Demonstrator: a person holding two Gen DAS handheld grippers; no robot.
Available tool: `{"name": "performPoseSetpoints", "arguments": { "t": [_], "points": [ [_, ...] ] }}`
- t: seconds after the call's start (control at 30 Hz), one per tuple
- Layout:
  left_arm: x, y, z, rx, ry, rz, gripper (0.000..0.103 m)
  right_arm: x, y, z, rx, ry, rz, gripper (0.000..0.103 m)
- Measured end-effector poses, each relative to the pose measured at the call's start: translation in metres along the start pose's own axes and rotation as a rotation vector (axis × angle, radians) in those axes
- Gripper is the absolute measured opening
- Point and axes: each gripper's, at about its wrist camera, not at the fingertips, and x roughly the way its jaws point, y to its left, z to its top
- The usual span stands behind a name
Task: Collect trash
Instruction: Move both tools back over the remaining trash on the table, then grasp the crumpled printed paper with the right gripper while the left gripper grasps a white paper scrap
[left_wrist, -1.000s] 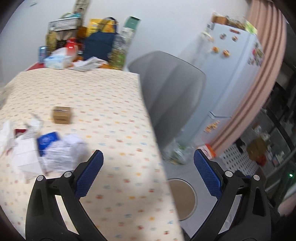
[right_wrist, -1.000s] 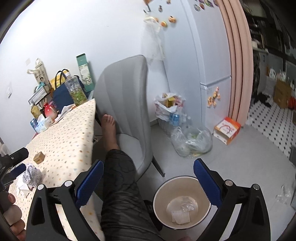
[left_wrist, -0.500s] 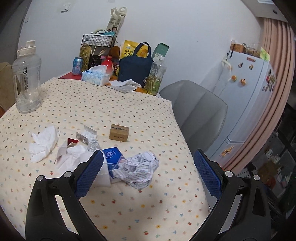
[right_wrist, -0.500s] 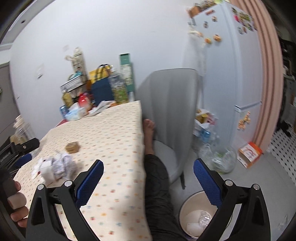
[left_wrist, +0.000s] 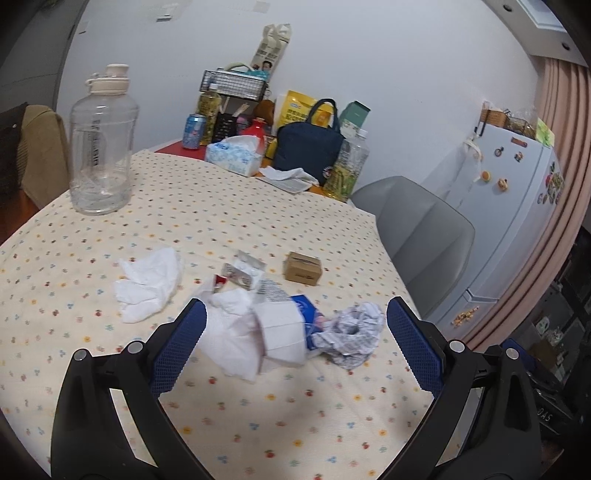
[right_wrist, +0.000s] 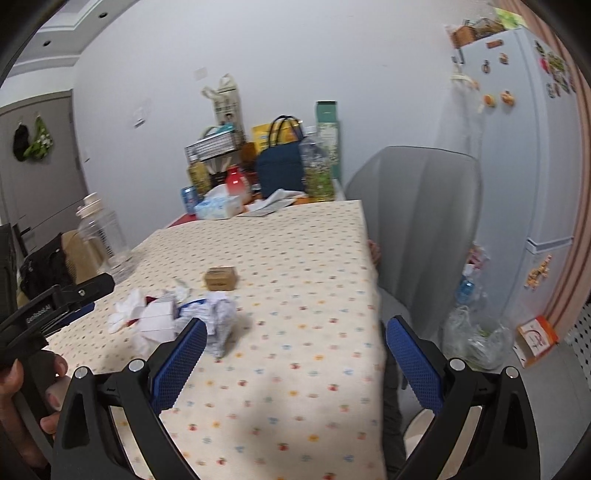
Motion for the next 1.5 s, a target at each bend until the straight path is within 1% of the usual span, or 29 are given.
{"name": "performPoseSetpoints", "arguments": {
  "t": [0.17,0.37,0.53,0.57,0.63,0.7,0.77,0.87,0.93,1.0,1.03,1.07,1.1,1.13,1.17,1.2,1.3,1.5],
  "points": [
    [-0.008,0.022,0.001,-0.016,-0.004,0.026,0.097,0.009,0.019,0.001,-0.027,0.02,0.048,0.095],
    [-0.018,0.056,0.001,-0.07,-0.004,0.034,0.097,0.022,0.045,0.002,-0.063,0.061,0.097,0.095],
    [-0.019,0.081,0.001,-0.101,0.009,0.055,0.097,0.038,0.069,0.0,-0.102,0.105,0.137,0.095],
    [-0.019,0.085,0.0,-0.107,0.012,0.06,0.097,0.041,0.073,-0.001,-0.104,0.115,0.147,0.095],
    [-0.017,0.093,-0.001,-0.117,0.023,0.072,0.097,0.05,0.081,-0.004,-0.111,0.14,0.169,0.091],
    [-0.015,0.096,-0.002,-0.123,0.035,0.072,0.097,0.06,0.088,-0.006,-0.12,0.162,0.172,0.084],
    [-0.013,0.098,-0.004,-0.12,0.045,0.075,0.097,0.072,0.091,-0.007,-0.112,0.183,0.167,0.081],
    [-0.011,0.099,-0.004,-0.119,0.05,0.075,0.096,0.091,0.086,-0.006,-0.077,0.212,0.141,0.08],
    [-0.01,0.097,-0.004,-0.115,0.052,0.072,0.093,0.102,0.084,-0.005,-0.054,0.235,0.137,0.08],
    [-0.006,0.095,-0.004,-0.114,0.061,0.064,0.086,0.111,0.082,-0.006,-0.041,0.25,0.136,0.079],
    [-0.004,0.093,-0.004,-0.116,0.07,0.054,0.084,0.115,0.081,-0.006,-0.038,0.256,0.135,0.077],
    [-0.002,0.092,-0.004,-0.116,0.075,0.048,0.08,0.119,0.08,-0.007,-0.034,0.263,0.137,0.07],
    [0.0,0.09,-0.004,-0.113,0.083,0.038,0.077,0.122,0.079,-0.008,-0.027,0.273,0.146,0.06],
    [0.001,0.087,-0.004,-0.109,0.087,0.034,0.077,0.125,0.078,-0.01,-0.015,0.292,0.162,0.053],
    [0.003,0.085,-0.005,-0.105,0.09,0.03,0.074,0.127,0.076,-0.011,-0.004,0.303,0.179,0.043],
    [0.004,0.082,-0.005,-0.101,0.093,0.025,0.071,0.126,0.075,-0.012,0.009,0.309,0.196,0.038],
    [0.008,0.074,-0.006,-0.089,0.105,0.009,0.066,0.118,0.071,-0.012,0.022,0.29,0.217,0.033],
    [0.018,0.054,-0.008,-0.062,0.131,-0.022,0.061,0.09,0.055,-0.007,0.069,0.24,0.243,0.033]
  ]
}}
